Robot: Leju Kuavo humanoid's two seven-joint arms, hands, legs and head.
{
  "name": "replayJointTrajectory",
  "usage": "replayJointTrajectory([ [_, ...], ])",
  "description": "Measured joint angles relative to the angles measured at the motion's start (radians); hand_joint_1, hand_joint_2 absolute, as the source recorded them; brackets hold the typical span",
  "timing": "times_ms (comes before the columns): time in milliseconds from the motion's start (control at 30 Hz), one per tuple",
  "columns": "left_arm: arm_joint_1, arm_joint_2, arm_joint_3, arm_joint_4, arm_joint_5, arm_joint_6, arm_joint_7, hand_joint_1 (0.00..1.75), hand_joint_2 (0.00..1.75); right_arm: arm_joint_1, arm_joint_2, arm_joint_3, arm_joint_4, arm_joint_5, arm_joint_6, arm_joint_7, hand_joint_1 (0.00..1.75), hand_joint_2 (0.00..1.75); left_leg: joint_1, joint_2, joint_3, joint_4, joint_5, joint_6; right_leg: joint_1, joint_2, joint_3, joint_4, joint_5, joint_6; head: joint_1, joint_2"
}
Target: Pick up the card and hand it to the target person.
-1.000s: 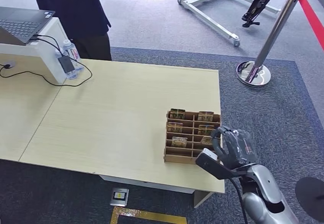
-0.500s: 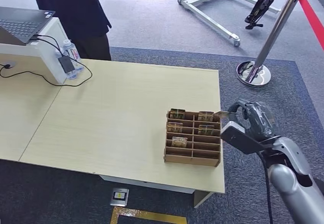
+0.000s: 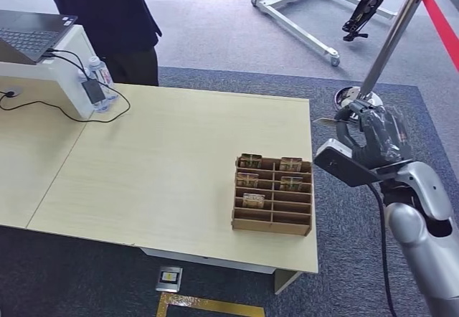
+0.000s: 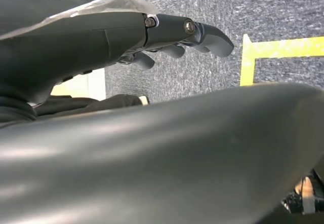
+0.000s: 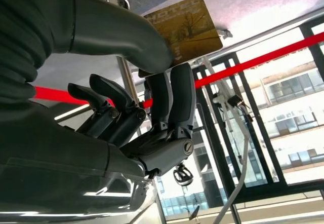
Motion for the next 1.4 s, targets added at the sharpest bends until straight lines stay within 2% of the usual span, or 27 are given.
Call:
replayJointTrajectory([
  [267,-0.001,0.0,0.0,0.0,-0.005,-0.002,-0.005,0.0,0.0,-0.067,0.072,0.071,0.073,0.026,-0.05,0.016,1.75,1.75,0.0,0.0,-0.002,0.0,0.001,0.001,0.0,0.0,-0.001,0.0,0.0,0.0,0.0,0.0],
  [333,-0.003,0.0,0.0,0.0,-0.005,-0.002,-0.011,0.0,0.0,-0.109,0.121,0.097,0.124,0.057,-0.081,0.016,1.75,1.75,0.0,0.002,-0.002,0.0,0.001,0.0,0.0,0.0,-0.002,0.001,0.001,-0.001,0.0,0.0],
  [533,-0.011,0.0,0.0,0.0,-0.009,0.0,-0.016,0.0,0.0,-0.276,0.322,0.19,0.329,0.114,-0.163,0.036,1.75,1.75,0.001,0.002,-0.003,0.0,0.004,-0.002,0.0,0.0,-0.004,0.003,0.001,-0.002,0.0,0.0],
  [667,-0.012,0.0,-0.001,0.0,-0.013,0.0,-0.01,0.0,0.0,-0.352,0.415,0.22,0.435,0.104,-0.169,0.03,1.75,1.75,0.001,0.002,-0.003,0.0,0.004,-0.002,0.001,0.0,-0.005,0.004,0.001,-0.002,0.0,0.0],
  [800,-0.013,0.0,-0.002,0.0,-0.013,0.003,-0.003,0.0,0.0,-0.401,0.481,0.234,0.515,0.084,-0.174,0.016,1.75,1.75,0.001,0.002,-0.004,0.0,0.004,-0.002,0.001,0.0,-0.005,0.004,0.001,-0.002,0.0,0.0],
  [1000,-0.012,0.0,-0.002,0.0,-0.01,0.01,-0.002,0.0,0.0,-0.428,0.519,0.243,0.579,0.065,-0.175,0.006,1.75,1.75,0.0,0.002,-0.004,0.0,0.003,-0.002,0.0,0.0,-0.006,0.003,0.001,-0.002,0.0,0.0],
  [1400,-0.012,0.0,-0.002,0.001,-0.016,0.005,-0.001,0.0,0.0,-0.431,0.524,0.25,0.652,0.042,-0.203,-0.025,1.75,1.75,0.0,0.002,-0.005,0.0,0.003,-0.002,0.001,0.0,-0.006,0.003,0.001,-0.002,0.0,0.0],
])
